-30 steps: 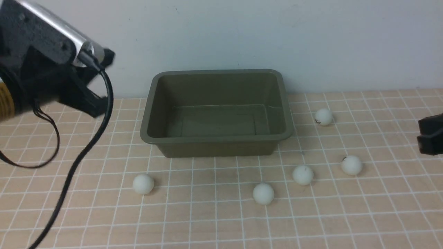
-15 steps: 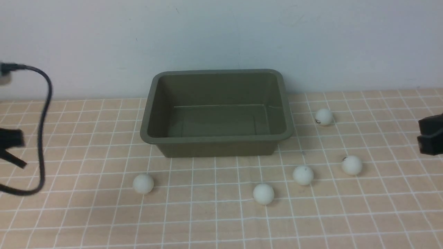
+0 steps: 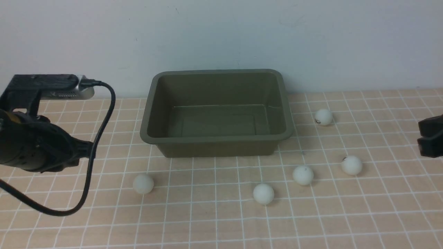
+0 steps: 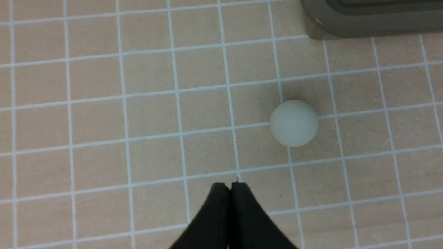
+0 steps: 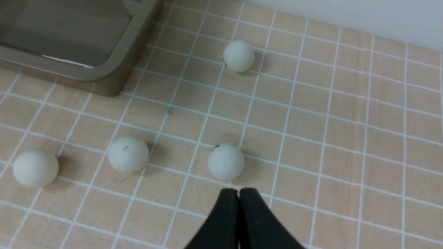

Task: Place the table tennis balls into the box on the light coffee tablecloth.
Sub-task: 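Reach for and grasp a ping pong ball on the table beside the basket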

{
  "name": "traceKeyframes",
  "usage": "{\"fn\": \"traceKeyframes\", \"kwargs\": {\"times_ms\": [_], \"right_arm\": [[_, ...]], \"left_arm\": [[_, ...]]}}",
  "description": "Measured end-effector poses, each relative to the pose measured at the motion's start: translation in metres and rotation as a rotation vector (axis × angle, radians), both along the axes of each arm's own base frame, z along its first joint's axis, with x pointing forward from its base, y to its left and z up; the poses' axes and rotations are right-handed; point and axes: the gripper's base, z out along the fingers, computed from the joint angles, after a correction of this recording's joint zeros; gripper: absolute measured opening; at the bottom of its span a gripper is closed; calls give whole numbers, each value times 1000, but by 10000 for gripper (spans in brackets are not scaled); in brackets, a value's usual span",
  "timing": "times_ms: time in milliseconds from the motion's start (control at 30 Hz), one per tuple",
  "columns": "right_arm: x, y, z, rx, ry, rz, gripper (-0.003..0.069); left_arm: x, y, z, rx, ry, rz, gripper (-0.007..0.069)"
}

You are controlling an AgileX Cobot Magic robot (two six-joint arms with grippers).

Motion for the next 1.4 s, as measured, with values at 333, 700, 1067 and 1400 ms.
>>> {"fn": "traceKeyframes", "kwargs": {"times_ms": [333,700,1067,1400], "right_arm": [[-1,0,-1,0,22,4,-16],[-2,0,-2,0,33,6,-16],[-2,0,-3,0,38,7,-16],[-3,1,-3,0,44,8,-16]], "left_arm": [[25,-16,-29,-137,15,-116,78],[45,-25,-61,-145,7,-292,451],[56,-23,-83,-89,15,-321,511],[63,-25,-103,-121,32,-321,511]]}}
